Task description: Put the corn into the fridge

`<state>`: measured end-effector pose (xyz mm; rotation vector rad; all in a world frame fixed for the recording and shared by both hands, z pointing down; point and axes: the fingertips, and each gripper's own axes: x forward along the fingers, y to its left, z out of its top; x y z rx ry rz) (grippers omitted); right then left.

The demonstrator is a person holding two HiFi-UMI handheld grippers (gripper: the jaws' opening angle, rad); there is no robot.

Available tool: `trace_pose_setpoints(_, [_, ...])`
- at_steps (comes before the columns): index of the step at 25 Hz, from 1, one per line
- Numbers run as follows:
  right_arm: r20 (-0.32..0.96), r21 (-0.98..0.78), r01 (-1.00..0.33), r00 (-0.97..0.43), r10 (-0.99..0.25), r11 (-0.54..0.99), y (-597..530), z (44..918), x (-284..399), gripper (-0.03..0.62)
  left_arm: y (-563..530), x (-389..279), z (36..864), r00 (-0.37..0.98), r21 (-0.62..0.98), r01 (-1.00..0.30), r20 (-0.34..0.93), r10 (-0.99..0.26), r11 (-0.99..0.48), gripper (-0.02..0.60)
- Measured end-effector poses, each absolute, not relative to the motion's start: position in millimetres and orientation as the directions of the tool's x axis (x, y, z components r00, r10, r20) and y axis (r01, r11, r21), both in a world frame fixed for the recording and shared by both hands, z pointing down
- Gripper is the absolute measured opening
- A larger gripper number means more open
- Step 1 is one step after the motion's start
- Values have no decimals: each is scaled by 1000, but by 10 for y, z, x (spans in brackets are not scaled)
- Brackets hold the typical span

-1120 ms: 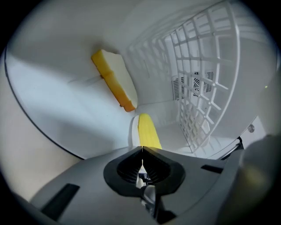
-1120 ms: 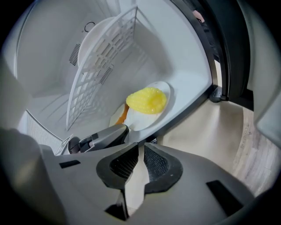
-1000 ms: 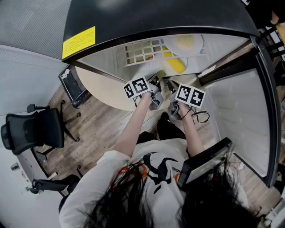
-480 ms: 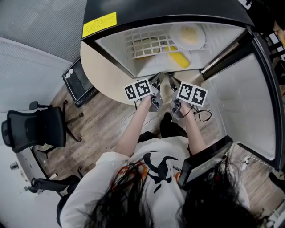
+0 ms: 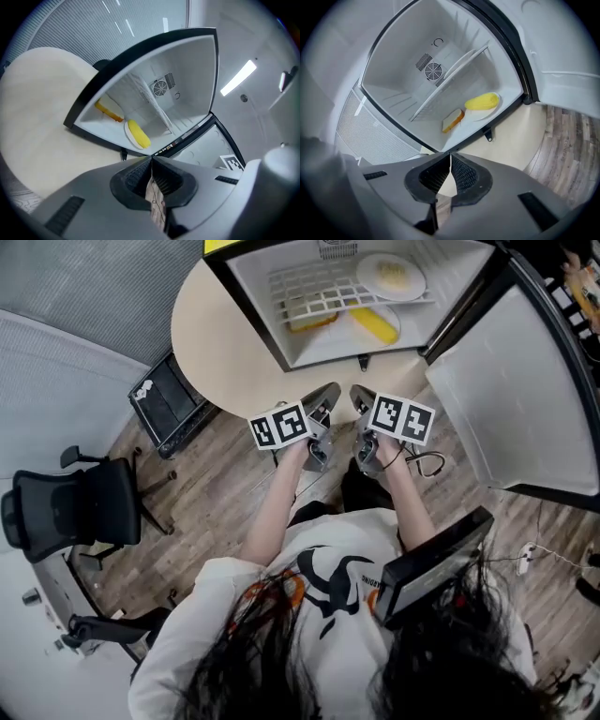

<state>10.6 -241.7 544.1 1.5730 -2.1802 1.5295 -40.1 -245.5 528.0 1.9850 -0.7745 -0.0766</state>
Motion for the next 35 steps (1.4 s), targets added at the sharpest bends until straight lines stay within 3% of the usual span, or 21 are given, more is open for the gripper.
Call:
trace_pose_setpoints(14, [504,-698,-716,-487,-713,-4,-1256,5336,-492,20,-1237,-1010,5257,807,769,-513,279,-520,-383,9])
trace_pose_setpoints(35, [466,-691,-719,-523,-713,75,-65,5051,49,18,-104,-597,4938,766,710,-566,265,-585,-419,9])
